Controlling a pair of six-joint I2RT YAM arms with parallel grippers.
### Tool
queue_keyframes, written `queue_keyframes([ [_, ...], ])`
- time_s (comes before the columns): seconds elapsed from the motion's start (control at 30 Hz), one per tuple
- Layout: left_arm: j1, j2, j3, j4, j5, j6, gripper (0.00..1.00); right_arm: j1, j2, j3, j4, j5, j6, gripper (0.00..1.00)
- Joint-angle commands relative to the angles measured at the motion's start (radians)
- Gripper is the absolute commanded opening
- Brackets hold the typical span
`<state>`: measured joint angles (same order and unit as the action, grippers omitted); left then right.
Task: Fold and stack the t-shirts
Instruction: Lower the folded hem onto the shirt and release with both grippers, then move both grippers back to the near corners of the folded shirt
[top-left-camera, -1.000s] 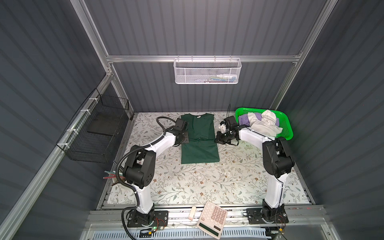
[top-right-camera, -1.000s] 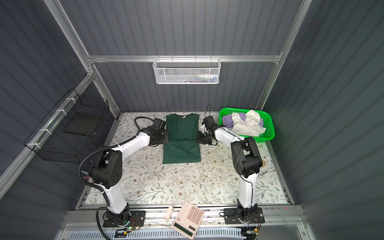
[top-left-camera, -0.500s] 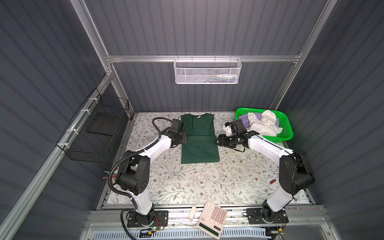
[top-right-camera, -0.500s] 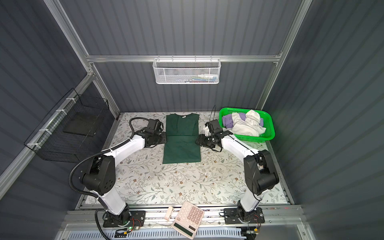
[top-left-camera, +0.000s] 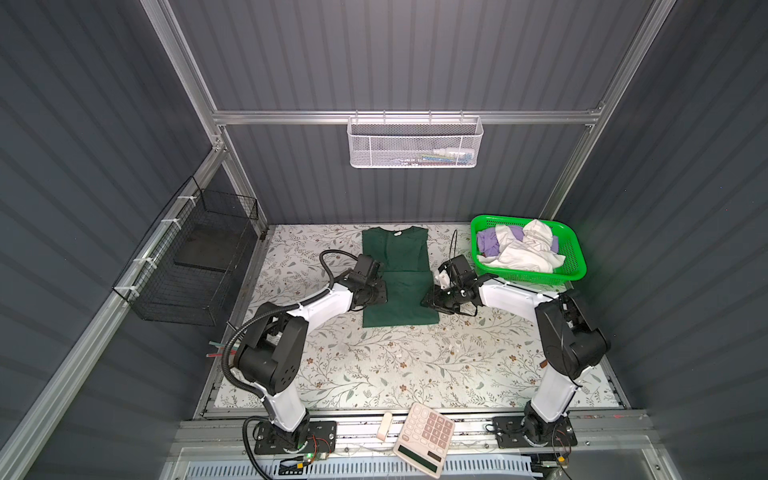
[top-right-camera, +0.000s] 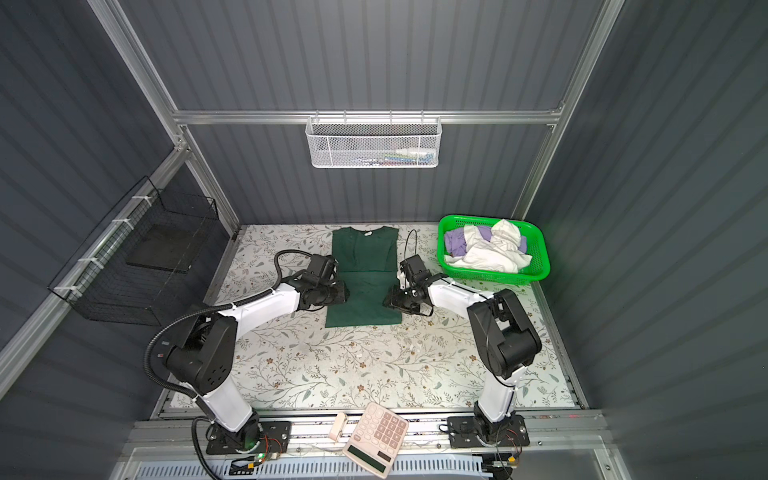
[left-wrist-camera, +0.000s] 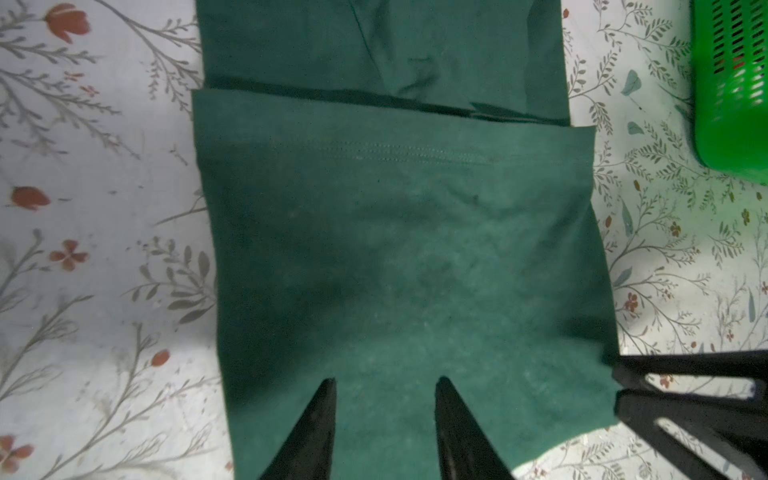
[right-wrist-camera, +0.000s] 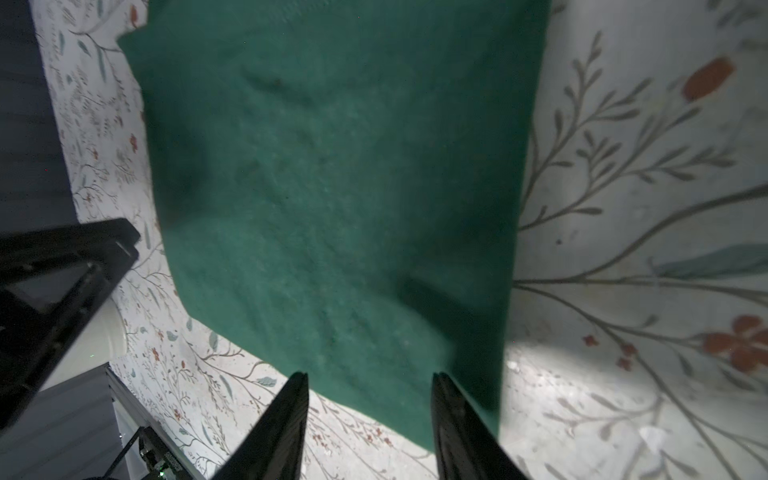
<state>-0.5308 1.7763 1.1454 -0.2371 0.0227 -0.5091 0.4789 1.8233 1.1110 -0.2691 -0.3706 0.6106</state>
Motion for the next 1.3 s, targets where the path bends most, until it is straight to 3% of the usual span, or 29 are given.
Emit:
queue_keyframes([
  [0.0,-0.007,0.07,0.062,0.024,0.035,-0.007,0.41,0.002,0.03,0.018,0.001,0.0,0.019,0.49],
  [0.2,-0.006,0.146,0.101,-0.016,-0.058,-0.019,0.42,0.005,0.074,0.019,-0.04,0.007,0.022,0.48],
  [0.47,0.008,0.106,-0.021,-0.038,-0.135,-0.055,0.42,0.004,0.044,-0.048,-0.083,0.058,0.005,0.48],
  [0.9,0.007,-0.108,-0.287,-0.024,-0.168,-0.145,0.44,0.007,-0.049,-0.207,-0.043,0.047,0.019,0.48],
  [1.27,0.002,-0.367,-0.477,-0.041,-0.093,-0.219,0.47,0.026,-0.296,-0.439,0.038,0.069,0.086,0.5],
])
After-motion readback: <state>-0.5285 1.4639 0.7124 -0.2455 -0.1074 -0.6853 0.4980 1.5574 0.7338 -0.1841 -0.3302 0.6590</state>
